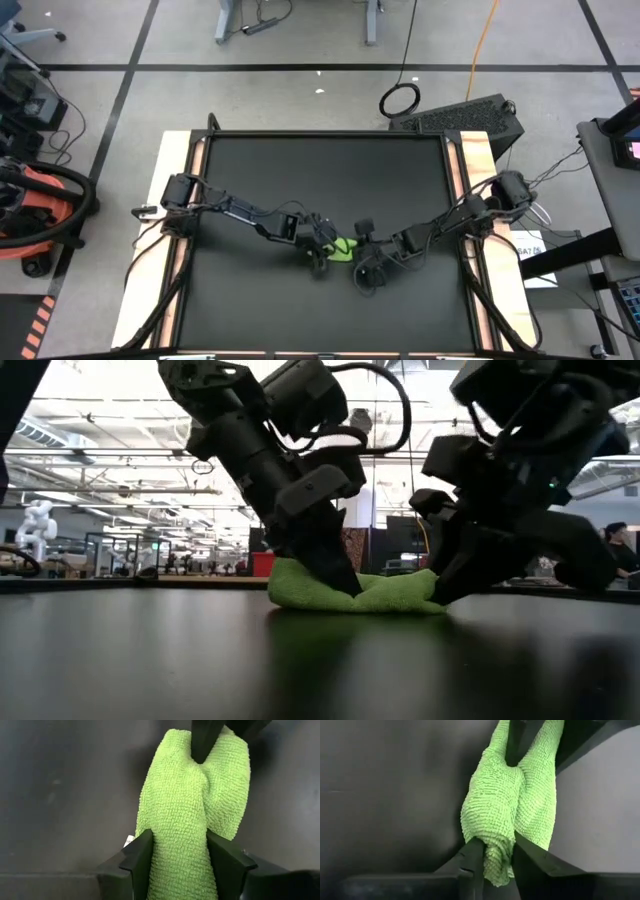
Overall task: Roll towel into tight, uniform cylinder
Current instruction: Roll the green towel
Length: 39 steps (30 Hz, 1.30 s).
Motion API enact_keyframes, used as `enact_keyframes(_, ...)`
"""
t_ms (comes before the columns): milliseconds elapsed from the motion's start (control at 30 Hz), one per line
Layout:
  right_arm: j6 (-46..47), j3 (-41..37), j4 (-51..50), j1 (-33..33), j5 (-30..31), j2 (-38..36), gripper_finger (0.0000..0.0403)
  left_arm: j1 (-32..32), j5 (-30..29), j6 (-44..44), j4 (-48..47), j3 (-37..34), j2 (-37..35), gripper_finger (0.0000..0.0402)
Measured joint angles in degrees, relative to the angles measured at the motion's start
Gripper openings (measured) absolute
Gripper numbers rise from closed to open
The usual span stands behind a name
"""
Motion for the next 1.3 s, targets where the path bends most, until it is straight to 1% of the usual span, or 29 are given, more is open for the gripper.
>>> enact_keyframes(233, -0.4, 0.0, -0.7, -1.8, -0.7, -1.3, 0.0108, 1.1, 0.2, -0.1, -0.3, 0.0, 0.0, 0.0167)
enact_keyframes(400, -0.4, -0.3, -1.5, -1.8, -2.0, -4.4, 0.0126, 0.7, 0.7, 3.7, -0.8, -0.2, -2.3, 0.0166)
enact_keyframes(600, 2.2, -0.4, -3.4, -1.7, -4.4, -12.6, 0.0156, -0.3, 1.1, 8.7, -2.4, -0.2, -8.5, 0.0166)
enact_keyframes(667, 2.8, -0.3, -4.7, -1.7, -5.7, -15.8, 0.0168, -0.6, 1.1, 11.0, -4.6, -0.2, -10.8, 0.0166)
enact_keyframes(800, 4.2, -0.1, -8.3, -1.7, -5.8, -22.5, 0.0188, -0.5, 0.6, 14.1, -8.7, -0.4, -15.8, 0.0166)
enact_keyframes(967, 7.7, -0.1, -15.4, -1.7, -5.6, -28.6, 0.0198, -1.0, 1.4, 14.7, -9.8, -1.3, -17.8, 0.0166)
enact_keyframes(1133, 11.7, -0.1, -19.7, -0.1, -6.9, -29.4, 0.0198, -2.5, 1.5, 14.2, -9.5, -2.9, -17.8, 0.0166)
enact_keyframes(1233, 12.8, -0.4, -18.4, 1.1, -6.9, -28.9, 0.0198, -3.1, 1.4, 13.7, -9.2, -3.6, -17.8, 0.0166)
enact_keyframes(1300, 12.5, -1.5, -15.9, 2.0, -6.2, -27.9, 0.0198, -3.4, 1.0, 14.3, -7.2, -4.5, -17.8, 0.0166)
